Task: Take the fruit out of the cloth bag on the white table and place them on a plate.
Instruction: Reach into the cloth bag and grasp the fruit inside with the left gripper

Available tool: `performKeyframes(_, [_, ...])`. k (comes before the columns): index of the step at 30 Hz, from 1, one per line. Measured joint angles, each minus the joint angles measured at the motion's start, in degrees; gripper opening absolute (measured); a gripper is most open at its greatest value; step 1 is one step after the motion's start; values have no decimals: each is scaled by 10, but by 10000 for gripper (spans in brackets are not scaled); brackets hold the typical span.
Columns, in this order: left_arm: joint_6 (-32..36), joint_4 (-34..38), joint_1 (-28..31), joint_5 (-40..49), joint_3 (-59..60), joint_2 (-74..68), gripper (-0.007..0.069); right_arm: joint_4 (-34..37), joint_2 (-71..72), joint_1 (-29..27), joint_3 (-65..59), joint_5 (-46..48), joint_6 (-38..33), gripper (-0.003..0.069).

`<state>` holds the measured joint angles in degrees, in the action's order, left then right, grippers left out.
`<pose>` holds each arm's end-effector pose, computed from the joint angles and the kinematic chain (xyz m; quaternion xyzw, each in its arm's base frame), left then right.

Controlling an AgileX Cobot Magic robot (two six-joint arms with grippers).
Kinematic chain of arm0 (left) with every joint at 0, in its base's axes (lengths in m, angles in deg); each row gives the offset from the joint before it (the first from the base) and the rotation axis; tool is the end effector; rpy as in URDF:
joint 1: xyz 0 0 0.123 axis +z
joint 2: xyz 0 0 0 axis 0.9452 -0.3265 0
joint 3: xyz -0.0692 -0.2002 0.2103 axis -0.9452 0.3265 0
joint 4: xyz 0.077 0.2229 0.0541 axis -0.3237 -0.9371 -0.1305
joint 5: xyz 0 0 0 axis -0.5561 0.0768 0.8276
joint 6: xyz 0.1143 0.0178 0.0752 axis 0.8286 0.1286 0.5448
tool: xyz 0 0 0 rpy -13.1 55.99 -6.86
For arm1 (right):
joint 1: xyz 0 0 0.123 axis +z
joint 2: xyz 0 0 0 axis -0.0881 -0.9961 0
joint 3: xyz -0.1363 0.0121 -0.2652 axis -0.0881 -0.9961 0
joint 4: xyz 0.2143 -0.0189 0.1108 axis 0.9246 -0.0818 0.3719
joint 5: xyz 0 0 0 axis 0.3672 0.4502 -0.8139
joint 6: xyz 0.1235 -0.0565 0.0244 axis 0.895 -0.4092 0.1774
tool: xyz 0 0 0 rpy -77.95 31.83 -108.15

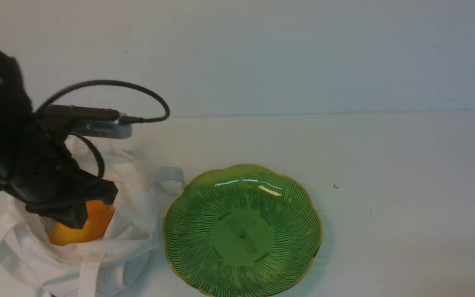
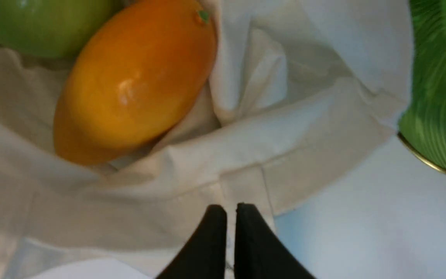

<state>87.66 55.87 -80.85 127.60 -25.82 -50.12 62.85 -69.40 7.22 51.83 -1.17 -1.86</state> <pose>0.2785 -0.0470 0.2361 0.0730 0.9947 -0.0015 0.0719 0.0743 0.0043 0.1590 -0.0333 0.8010 0.0039 0.5977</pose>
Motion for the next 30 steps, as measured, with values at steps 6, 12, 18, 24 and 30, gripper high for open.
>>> performKeyframes(6, [-86, -95, -15, -27, -9, -40, 123, 0, 0, 0, 0, 0, 0, -15])
performKeyframes(12, [-88, -108, -16, -59, -9, -80, 382, 0, 0, 0, 0, 0, 0, -15])
performKeyframes(18, [-88, -108, -16, -87, -9, -116, 574, 0, 0, 0, 0, 0, 0, -15])
performKeyframes(24, [-88, -131, -16, -98, -11, -145, 609, 0, 0, 0, 0, 0, 0, -15])
performKeyframes(30, [-88, -145, -16, -104, -13, -155, 541, 0, 0, 0, 0, 0, 0, -15])
